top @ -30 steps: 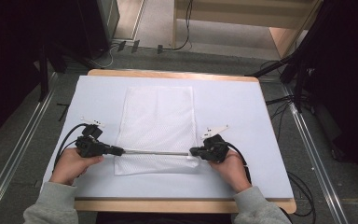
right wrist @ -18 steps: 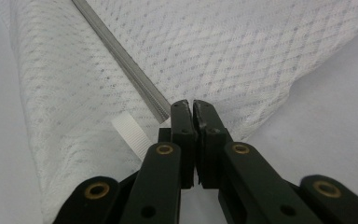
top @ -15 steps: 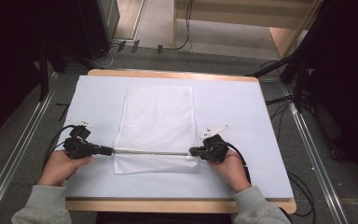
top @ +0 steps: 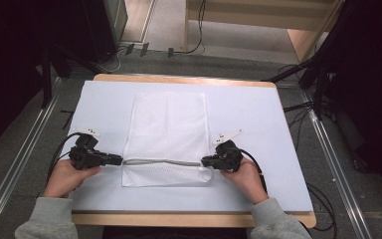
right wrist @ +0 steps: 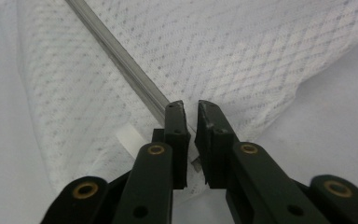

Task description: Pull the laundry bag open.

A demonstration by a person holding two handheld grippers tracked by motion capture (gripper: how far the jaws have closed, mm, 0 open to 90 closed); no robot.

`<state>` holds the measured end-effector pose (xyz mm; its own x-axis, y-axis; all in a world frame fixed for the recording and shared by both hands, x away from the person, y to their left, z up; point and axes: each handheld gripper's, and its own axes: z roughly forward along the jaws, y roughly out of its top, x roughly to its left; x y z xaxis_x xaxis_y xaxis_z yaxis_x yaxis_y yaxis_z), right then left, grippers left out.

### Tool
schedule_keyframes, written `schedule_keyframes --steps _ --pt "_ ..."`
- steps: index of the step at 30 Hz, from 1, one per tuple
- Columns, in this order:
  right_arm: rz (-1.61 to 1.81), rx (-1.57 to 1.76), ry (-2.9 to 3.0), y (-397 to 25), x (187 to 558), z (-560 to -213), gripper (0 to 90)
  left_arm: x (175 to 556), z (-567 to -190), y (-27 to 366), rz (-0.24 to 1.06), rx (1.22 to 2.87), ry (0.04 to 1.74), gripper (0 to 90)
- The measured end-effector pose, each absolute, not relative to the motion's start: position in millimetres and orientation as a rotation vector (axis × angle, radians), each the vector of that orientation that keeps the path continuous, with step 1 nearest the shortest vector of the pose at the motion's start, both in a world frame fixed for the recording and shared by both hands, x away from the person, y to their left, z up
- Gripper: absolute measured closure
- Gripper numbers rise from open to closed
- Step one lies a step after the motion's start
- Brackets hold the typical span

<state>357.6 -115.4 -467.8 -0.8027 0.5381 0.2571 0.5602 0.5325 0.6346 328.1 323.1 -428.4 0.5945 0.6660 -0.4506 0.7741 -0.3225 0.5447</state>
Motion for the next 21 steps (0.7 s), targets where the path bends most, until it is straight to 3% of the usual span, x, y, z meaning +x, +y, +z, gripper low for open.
schedule_keyframes --steps 11,17,21 --pt "-1.253 -0.974 -2.723 -122 356 -460 64.8 332 -423 312 -0.041 2.093 1.065 55.6" --pt "-1.309 -1.023 -2.708 -129 353 -458 51.7 338 -426 312 0.021 2.087 1.102 43.9" --pt "-1.333 -1.058 -2.7 -133 354 -458 48.6 343 -427 315 0.063 2.077 1.144 39.7"
